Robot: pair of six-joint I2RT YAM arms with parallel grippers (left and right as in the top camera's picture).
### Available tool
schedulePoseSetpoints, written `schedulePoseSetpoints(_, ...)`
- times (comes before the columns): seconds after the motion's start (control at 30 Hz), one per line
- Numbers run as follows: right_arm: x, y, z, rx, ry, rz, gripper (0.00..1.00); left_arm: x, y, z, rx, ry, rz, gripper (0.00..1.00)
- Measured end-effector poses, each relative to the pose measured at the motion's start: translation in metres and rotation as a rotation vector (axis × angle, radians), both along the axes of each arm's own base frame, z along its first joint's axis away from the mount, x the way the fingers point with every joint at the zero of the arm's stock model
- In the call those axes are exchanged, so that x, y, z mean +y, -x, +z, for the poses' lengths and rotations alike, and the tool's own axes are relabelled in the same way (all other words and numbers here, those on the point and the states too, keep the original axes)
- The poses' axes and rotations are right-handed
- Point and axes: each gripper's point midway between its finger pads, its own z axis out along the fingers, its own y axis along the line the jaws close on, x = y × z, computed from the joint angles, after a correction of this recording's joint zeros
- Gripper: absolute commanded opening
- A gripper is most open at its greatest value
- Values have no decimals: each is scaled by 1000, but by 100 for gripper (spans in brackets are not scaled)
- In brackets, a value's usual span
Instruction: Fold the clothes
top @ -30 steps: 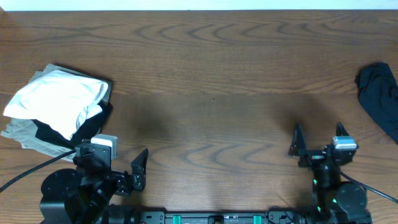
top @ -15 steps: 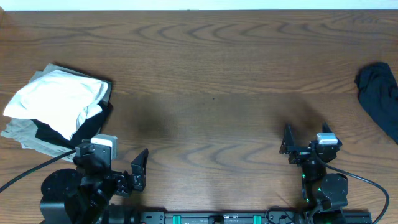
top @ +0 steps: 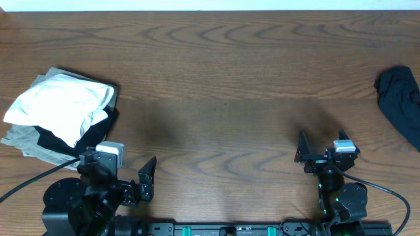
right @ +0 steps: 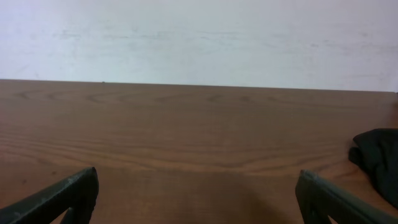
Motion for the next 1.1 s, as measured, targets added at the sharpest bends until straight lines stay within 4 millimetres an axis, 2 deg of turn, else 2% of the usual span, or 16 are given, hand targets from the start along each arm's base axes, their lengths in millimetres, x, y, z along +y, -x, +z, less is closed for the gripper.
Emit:
schedulePoseSetpoints(0.47, 0, 0, 0, 0, 0, 0, 99, -1, 1, -1, 3, 0, -7, 98)
schedulePoseSetpoints(0.63, 0, 0, 0, 0, 0, 1, 99, 8, 11, -10, 6, -28, 36, 98)
schedulePoseSetpoints(0.73, 0, 0, 0, 1, 0, 1, 99, 15, 18, -25, -31, -48, 72, 98)
schedulePoseSetpoints(0.83, 1, 0, 0, 1, 0, 3, 99, 22, 16, -48, -74, -65, 108, 98)
schedulePoseSetpoints(1.0, 1, 0, 0, 2, 0, 5, 99, 26, -5, -84, -138, -74, 137, 98)
schedulePoseSetpoints(1.1, 1, 0, 0, 2, 0, 5, 99, 27, -21, -97, -164, -77, 146, 98)
